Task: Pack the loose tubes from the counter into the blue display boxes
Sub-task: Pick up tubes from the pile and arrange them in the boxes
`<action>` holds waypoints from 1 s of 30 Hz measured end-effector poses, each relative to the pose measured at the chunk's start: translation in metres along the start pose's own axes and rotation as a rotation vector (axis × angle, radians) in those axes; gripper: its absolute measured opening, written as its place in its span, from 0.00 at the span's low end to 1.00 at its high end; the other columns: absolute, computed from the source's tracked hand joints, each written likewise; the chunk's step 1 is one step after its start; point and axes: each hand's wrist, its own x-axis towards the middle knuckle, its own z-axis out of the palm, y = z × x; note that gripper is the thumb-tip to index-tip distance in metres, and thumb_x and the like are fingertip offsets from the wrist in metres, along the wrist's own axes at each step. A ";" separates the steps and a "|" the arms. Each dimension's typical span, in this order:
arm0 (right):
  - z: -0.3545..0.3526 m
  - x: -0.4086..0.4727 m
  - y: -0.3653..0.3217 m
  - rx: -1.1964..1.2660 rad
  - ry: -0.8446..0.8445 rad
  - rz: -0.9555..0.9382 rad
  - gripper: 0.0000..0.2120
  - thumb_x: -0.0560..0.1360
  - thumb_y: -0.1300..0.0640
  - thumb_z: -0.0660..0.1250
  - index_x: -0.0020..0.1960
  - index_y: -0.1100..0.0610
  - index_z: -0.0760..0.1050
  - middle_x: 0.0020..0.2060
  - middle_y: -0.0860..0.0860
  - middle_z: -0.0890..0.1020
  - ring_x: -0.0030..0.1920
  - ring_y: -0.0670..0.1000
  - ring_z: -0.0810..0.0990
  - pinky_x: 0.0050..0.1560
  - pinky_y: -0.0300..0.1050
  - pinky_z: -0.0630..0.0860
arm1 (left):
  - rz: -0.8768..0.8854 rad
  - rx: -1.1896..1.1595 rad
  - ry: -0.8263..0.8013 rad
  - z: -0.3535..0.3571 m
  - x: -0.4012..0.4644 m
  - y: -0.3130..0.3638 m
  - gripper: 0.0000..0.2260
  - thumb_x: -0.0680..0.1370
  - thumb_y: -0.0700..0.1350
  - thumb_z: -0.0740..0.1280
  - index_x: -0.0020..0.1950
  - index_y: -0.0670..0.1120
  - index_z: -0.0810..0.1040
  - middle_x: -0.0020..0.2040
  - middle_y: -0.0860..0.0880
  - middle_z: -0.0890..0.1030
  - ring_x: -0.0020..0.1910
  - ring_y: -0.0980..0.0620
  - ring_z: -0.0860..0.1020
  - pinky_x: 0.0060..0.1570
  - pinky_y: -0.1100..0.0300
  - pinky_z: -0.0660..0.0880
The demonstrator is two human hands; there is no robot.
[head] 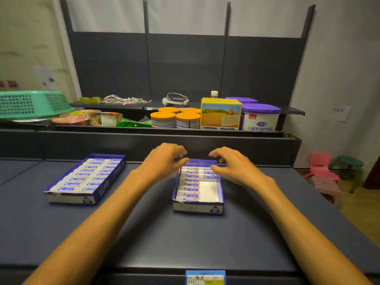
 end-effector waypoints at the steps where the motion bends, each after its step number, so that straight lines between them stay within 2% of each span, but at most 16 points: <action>1: 0.003 0.000 -0.006 -0.014 -0.006 -0.019 0.22 0.76 0.49 0.68 0.69 0.49 0.68 0.66 0.47 0.73 0.61 0.45 0.73 0.58 0.45 0.75 | -0.030 0.020 0.006 -0.004 -0.008 -0.005 0.17 0.78 0.54 0.66 0.64 0.48 0.77 0.57 0.49 0.81 0.52 0.52 0.79 0.52 0.54 0.78; 8: 0.024 -0.003 -0.068 -0.072 -0.032 -0.142 0.27 0.76 0.48 0.68 0.72 0.48 0.65 0.70 0.48 0.68 0.69 0.50 0.68 0.65 0.49 0.68 | -0.208 0.143 -0.084 -0.032 -0.065 -0.034 0.26 0.77 0.61 0.63 0.72 0.50 0.69 0.69 0.48 0.72 0.67 0.50 0.70 0.62 0.53 0.70; 16: 0.069 0.003 -0.171 -0.142 -0.051 -0.297 0.28 0.77 0.47 0.66 0.73 0.51 0.63 0.72 0.50 0.67 0.69 0.52 0.66 0.67 0.50 0.65 | -0.300 0.237 -0.093 -0.080 -0.153 -0.090 0.26 0.77 0.62 0.62 0.72 0.51 0.69 0.70 0.49 0.71 0.67 0.48 0.68 0.61 0.52 0.69; 24: 0.154 0.005 -0.353 -0.123 -0.083 -0.477 0.26 0.76 0.48 0.66 0.71 0.53 0.66 0.70 0.52 0.70 0.68 0.55 0.68 0.64 0.51 0.67 | -0.448 0.356 -0.067 -0.169 -0.301 -0.198 0.26 0.78 0.63 0.60 0.72 0.51 0.67 0.68 0.49 0.71 0.67 0.47 0.67 0.61 0.50 0.69; 30: 0.212 0.013 -0.494 -0.130 -0.132 -0.571 0.27 0.78 0.46 0.65 0.73 0.52 0.64 0.71 0.51 0.68 0.70 0.54 0.65 0.67 0.54 0.63 | -0.555 0.387 -0.059 -0.233 -0.416 -0.283 0.26 0.78 0.63 0.60 0.72 0.51 0.67 0.68 0.49 0.71 0.67 0.47 0.67 0.61 0.50 0.70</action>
